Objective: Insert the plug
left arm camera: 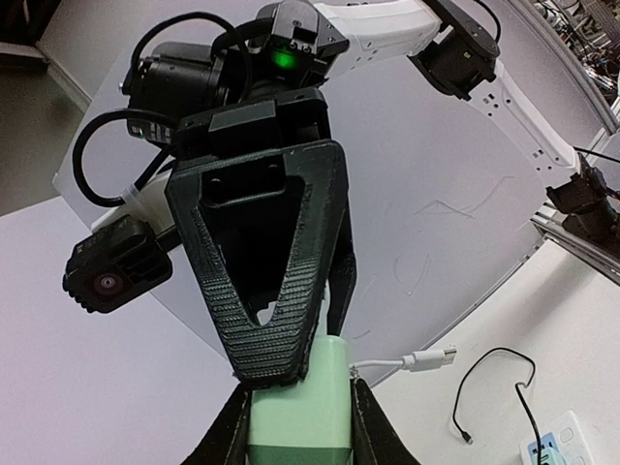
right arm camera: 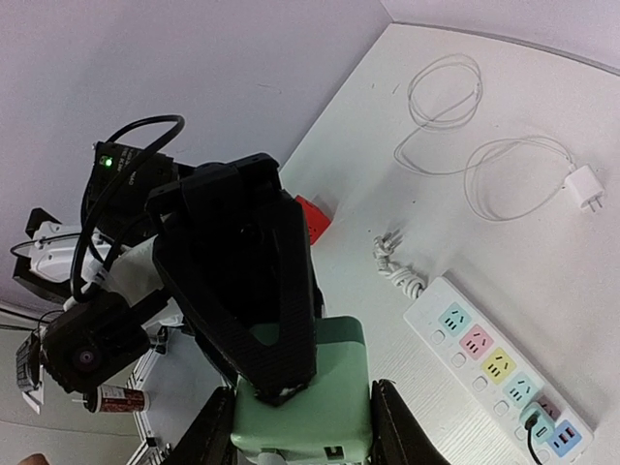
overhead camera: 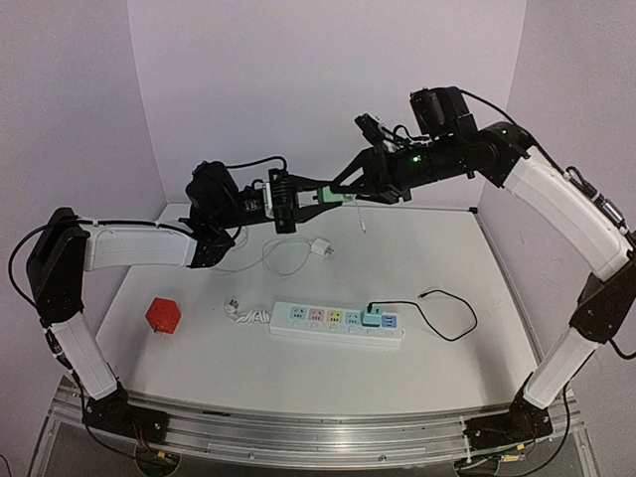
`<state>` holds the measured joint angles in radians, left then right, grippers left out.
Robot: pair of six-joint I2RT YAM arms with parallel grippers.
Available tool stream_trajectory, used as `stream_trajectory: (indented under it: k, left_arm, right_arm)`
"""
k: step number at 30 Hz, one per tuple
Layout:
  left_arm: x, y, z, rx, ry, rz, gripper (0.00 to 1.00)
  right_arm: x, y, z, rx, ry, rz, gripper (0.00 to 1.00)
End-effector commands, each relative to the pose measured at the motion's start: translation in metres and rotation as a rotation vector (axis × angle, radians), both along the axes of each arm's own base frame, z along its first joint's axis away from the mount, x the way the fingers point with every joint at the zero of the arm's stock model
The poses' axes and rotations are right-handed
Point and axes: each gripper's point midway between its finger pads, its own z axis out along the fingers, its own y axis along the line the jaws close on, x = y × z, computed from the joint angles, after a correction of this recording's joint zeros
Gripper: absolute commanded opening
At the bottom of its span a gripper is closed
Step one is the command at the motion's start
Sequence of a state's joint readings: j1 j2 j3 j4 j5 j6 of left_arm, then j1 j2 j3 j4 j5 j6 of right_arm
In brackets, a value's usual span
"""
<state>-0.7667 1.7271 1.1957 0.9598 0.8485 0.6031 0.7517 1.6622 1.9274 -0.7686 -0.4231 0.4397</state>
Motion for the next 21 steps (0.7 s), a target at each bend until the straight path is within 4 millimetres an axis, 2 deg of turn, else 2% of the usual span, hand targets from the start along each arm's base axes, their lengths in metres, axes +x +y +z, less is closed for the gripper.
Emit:
stream_trajectory:
  k: [1, 2, 4, 6, 9, 12, 15, 18, 21]
  left_arm:
    - [0.013, 0.004, 0.001, 0.009, 0.058, 0.100, 0.51]
    - [0.016, 0.004, -0.009, 0.035, 0.086, 0.114, 0.66]
    - [0.017, 0.008, -0.027, 0.087, 0.120, 0.129, 0.88]
    - [0.015, 0.013, -0.044, 0.143, 0.150, 0.133, 0.99]
    - [0.011, 0.023, -0.070, 0.222, 0.193, 0.136, 1.00]
    - [0.006, 0.031, -0.106, 0.354, 0.263, 0.129, 0.99]
    - [-0.001, 0.042, -0.148, 0.526, 0.371, 0.104, 0.99]
    - [-0.014, 0.058, -0.200, 0.727, 0.504, 0.076, 0.98]
    - [-0.021, 0.072, -0.243, 0.881, 0.629, 0.099, 0.96]
  right_arm:
    - [-0.005, -0.010, -0.023, -0.075, 0.119, -0.118, 0.00]
    - [-0.004, -0.013, -0.031, -0.096, 0.140, -0.147, 0.00]
    - [-0.002, -0.020, -0.044, -0.129, 0.179, -0.199, 0.00]
    - [-0.001, -0.026, -0.054, -0.153, 0.209, -0.245, 0.00]
    - [0.002, -0.034, -0.066, -0.189, 0.245, -0.305, 0.00]
    - [0.008, -0.046, -0.086, -0.277, 0.300, -0.406, 0.00]
    - [0.010, -0.048, -0.111, -0.378, 0.351, -0.457, 0.00]
    - [0.010, -0.042, -0.134, -0.482, 0.386, -0.468, 0.00]
    - [0.009, -0.034, -0.158, -0.578, 0.434, -0.466, 0.00]
